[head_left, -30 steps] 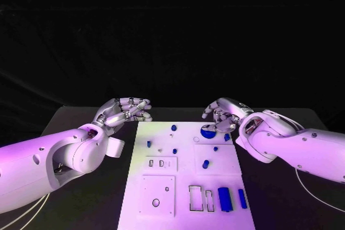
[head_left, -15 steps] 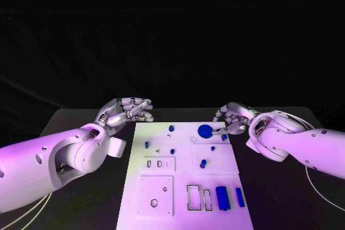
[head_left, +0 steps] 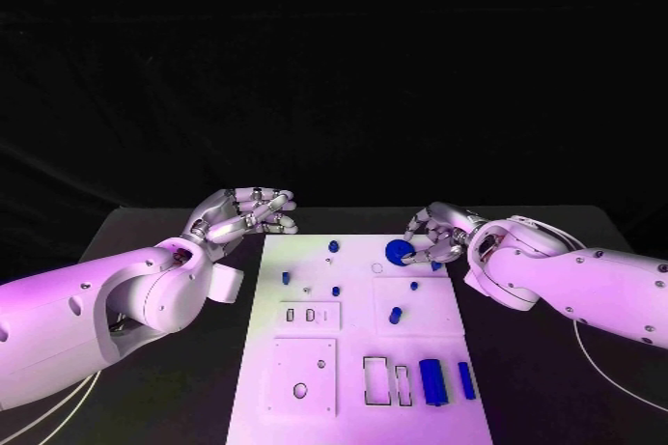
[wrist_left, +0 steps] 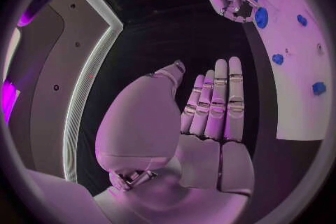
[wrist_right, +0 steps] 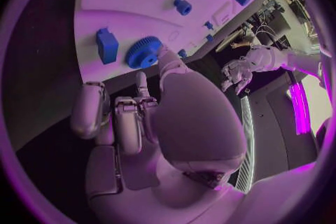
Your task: Assemble the parts on the task board
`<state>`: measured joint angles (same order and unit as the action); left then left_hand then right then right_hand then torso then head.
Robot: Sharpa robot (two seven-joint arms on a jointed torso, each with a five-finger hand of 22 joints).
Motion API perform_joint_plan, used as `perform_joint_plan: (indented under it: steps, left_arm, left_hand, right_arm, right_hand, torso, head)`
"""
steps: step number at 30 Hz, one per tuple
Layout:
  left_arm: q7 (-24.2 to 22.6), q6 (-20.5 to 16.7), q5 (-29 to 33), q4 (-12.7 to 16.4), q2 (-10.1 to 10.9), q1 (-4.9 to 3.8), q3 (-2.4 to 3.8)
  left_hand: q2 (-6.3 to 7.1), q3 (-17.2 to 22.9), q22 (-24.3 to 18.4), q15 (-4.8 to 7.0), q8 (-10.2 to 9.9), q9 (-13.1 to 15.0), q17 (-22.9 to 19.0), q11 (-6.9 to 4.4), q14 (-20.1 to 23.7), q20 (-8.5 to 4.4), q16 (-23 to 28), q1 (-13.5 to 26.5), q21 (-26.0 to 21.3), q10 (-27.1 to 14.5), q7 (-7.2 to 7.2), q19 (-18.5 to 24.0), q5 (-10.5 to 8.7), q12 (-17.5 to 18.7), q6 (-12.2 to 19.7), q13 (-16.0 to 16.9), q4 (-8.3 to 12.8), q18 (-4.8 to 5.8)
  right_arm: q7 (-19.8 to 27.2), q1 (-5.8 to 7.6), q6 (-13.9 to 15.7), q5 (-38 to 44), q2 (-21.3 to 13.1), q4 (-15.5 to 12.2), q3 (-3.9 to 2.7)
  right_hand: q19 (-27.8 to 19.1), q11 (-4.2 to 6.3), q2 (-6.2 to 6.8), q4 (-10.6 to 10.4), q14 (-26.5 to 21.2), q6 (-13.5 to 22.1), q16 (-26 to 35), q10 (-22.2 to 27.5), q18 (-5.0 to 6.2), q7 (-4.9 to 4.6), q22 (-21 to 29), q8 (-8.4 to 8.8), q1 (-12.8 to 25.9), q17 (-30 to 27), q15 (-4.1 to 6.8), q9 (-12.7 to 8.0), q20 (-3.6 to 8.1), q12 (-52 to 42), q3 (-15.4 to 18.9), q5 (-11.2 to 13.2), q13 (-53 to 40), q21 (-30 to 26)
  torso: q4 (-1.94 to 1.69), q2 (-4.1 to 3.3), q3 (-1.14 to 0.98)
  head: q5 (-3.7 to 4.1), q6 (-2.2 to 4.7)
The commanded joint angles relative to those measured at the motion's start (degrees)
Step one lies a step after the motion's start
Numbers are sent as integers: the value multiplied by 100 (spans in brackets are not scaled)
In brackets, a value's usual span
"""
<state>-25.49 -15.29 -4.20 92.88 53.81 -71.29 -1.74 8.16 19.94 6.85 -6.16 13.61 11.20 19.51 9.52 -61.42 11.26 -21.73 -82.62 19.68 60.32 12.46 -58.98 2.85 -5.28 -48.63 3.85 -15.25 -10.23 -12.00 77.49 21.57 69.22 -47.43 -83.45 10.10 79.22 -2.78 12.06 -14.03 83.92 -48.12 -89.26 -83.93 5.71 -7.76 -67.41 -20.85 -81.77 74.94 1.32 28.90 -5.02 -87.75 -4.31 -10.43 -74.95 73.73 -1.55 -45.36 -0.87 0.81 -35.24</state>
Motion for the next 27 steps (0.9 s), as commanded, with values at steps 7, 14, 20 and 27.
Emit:
perform_joint_plan:
  steps: [7, 14, 20, 27]
  left_arm:
    - [-45, 106, 14, 24, 6, -3, 3]
    - [-42, 109, 14, 30, 12, -3, 3]
    - [-38, 106, 14, 34, 22, -3, 3]
    - [-31, 112, 14, 38, 27, -4, 4]
  left_hand:
    - [31, 12, -5, -3, -34, -8, 9, 32, 40, 32, 20, -30, -31, -22, 113, 14, 2, 37, 20, -1, 25, -15]
    - [31, 12, -5, -3, -34, -8, 9, 32, 40, 32, 20, -30, -31, -22, 113, 14, 2, 37, 20, -1, 25, -15]
    - [31, 12, -5, -3, -34, -8, 9, 32, 40, 32, 20, -30, -31, -22, 113, 14, 2, 37, 20, -1, 25, -15]
    - [27, 14, -12, -7, -40, -9, 21, 35, 55, 36, 33, -27, -39, -19, 116, 23, 1, 50, 20, 1, 27, -15]
  right_arm:
    - [-102, -11, -54, 135, 91, 48, 0]
    - [-163, -18, -94, 203, 178, 127, 1]
    - [-200, -28, -150, 221, 250, 202, 2]
    - [-209, -40, -210, 226, 297, 250, 6]
  right_hand:
    - [56, -30, -8, -60, 585, 52, -45, -490, -94, -7, -44, -39, -90, 1394, -35, 1, 3, -60, -16, -24, -1335, 63]
    - [58, -33, -20, -71, 587, 59, -47, -490, -94, -9, -51, -43, -126, 1402, -37, -3, 1, -61, -28, -25, -1336, 67]
    - [62, -33, -23, -74, 587, 60, -48, -493, -96, -10, -61, -44, -135, 1404, -38, -4, 1, -65, -31, -25, -1339, 74]
    - [58, -36, -47, -90, 588, 62, -49, -492, -95, -13, -60, -50, -174, 1407, -40, -9, -2, -66, -53, -26, -1340, 72]
  torso:
    - [1, 5, -2]
    - [-4, 2, -1]
    - [2, 3, -3]
    - [-1, 1, -4]
  head:
    - [-4, -31]
    - [-4, -40]
    - [-10, -48]
    - [-18, -66]
